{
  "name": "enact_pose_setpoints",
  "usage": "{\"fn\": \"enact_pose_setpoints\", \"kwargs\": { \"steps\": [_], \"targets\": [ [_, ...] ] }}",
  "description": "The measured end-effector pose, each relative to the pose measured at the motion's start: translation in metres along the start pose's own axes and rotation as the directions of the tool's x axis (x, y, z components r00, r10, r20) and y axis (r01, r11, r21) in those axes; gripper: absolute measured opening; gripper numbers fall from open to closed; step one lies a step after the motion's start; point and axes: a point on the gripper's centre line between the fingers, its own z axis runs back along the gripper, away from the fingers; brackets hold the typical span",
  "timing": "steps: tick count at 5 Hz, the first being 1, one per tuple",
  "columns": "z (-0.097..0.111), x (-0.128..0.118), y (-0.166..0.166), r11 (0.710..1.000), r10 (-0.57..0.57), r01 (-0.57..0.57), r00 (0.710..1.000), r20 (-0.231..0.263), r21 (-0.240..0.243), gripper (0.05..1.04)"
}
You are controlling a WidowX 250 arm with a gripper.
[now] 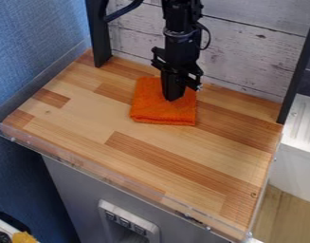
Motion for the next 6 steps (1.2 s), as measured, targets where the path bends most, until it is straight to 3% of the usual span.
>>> {"fn": "enact_pose_setpoints", "kwargs": {
  "steps": [6],
  "targets": [
    [-0.016, -0.006, 0.001, 1.0, 0.008, -0.008, 1.0, 0.019, 0.029, 0.084]
  ]
}}
